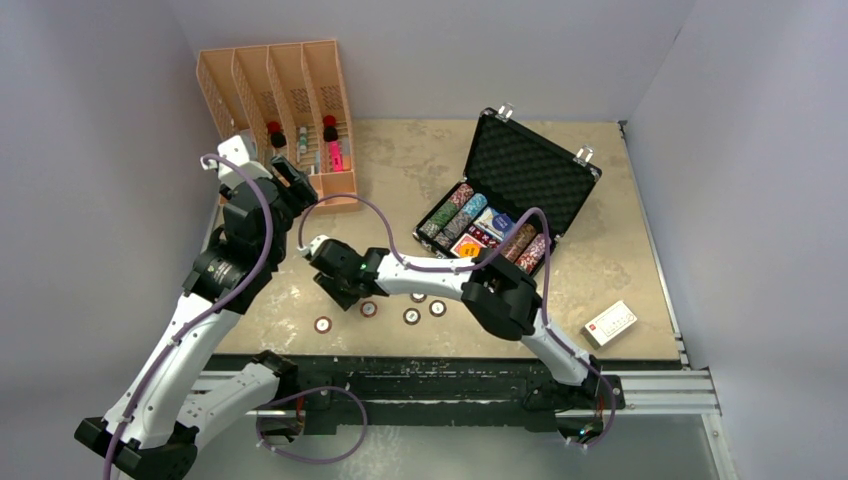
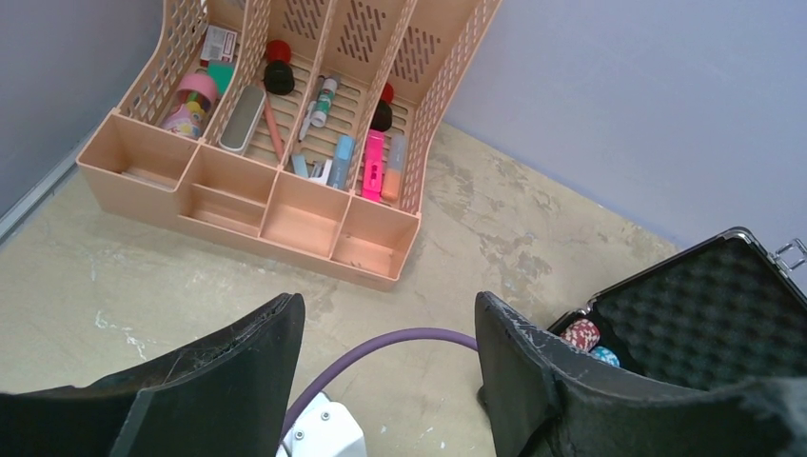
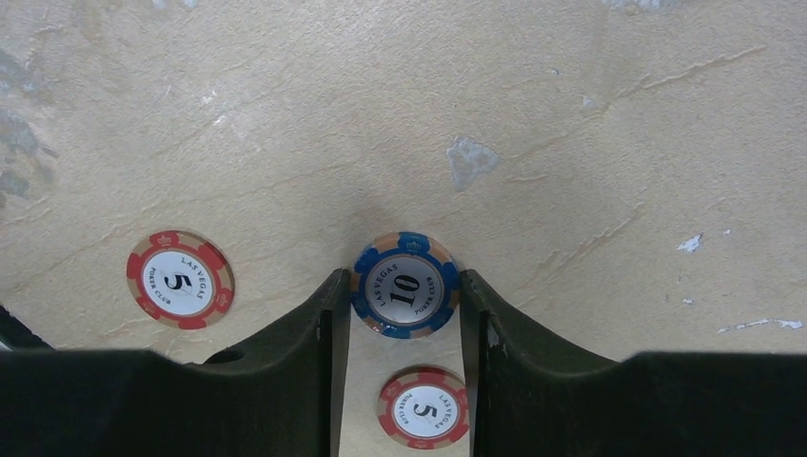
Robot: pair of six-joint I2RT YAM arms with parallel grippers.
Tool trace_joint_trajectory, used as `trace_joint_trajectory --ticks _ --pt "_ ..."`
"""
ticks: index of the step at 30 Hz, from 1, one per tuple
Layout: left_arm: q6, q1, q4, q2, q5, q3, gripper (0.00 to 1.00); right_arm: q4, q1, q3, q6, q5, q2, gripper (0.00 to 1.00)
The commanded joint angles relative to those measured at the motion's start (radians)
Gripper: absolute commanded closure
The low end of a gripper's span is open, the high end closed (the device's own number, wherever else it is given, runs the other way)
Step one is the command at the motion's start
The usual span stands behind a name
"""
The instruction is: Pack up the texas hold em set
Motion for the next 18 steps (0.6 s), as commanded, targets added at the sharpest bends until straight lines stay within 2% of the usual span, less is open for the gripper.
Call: trace_joint_trajectory --ticks 1,5,12,18 --pt "-0.018 0.000 0.014 -0.005 0.006 -0.009 0.33 0.004 -0.002 -0.030 0.042 0.039 -0.051 0.67" --pt "-0.023 0.000 0.013 0.004 0.021 -0.014 0.27 0.134 -0.043 -0.156 0.089 0.030 -0.203 0.68" --pt "-0.047 0.000 0.048 0.018 0.078 -0.060 0.25 0.325 -0.195 -0.378 0.245 -0.004 -0.459 0.68" --pt "0.000 0.000 0.127 0.085 0.309 -0.119 0.25 0.358 -0.352 -0.478 0.469 -0.075 -0.647 0.68"
